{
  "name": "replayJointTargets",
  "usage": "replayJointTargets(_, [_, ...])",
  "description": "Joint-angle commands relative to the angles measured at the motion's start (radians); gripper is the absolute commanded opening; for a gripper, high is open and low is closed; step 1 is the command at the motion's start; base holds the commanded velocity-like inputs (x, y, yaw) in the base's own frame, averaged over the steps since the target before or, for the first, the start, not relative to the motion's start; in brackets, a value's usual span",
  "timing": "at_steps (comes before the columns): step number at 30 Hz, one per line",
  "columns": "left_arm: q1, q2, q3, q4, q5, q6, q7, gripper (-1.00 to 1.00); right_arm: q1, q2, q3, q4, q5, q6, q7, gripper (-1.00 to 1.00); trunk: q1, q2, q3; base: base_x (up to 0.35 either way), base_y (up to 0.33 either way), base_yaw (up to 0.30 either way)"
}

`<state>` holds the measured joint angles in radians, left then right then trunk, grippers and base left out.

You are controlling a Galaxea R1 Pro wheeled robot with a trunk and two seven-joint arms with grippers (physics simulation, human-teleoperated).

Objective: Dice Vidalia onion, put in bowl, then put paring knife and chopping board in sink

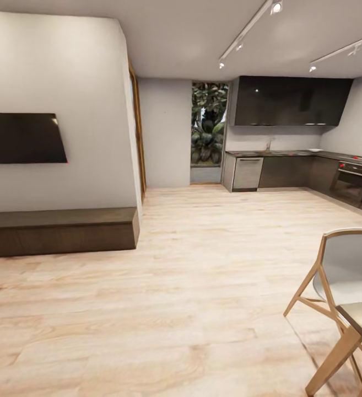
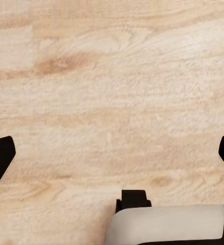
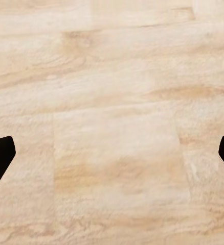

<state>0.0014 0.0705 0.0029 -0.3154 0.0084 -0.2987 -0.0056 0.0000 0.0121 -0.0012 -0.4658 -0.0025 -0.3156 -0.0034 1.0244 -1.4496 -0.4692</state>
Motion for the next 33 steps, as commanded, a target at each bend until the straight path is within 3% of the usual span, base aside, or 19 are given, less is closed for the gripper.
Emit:
replayJointTargets(1, [0.0, 0.0, 0.0, -0.001, 0.001, -0.002, -0.001, 1.0, 0.0, 0.0, 0.0, -0.001, 0.0, -0.002, 0.0, 1.0, 0.001, 0.0, -0.001, 0.317, 0.0, -0.106])
replayJointTargets(13, [0.0, 0.0, 0.0, 0.0, 0.001, -0.002, -0.001, 1.0, 0.0, 0.0, 0.0, 0.001, -0.001, -0.002, 0.0, 1.0, 0.001, 0.0, -0.001, 0.317, 0.0, -0.089])
replayJointTargets(33, [0.0, 0.0, 0.0, -0.001, 0.001, -0.002, -0.001, 1.0, 0.0, 0.0, 0.0, 0.003, -0.002, -0.002, 0.0, 1.0, 0.001, 0.0, -0.001, 0.317, 0.0, -0.004])
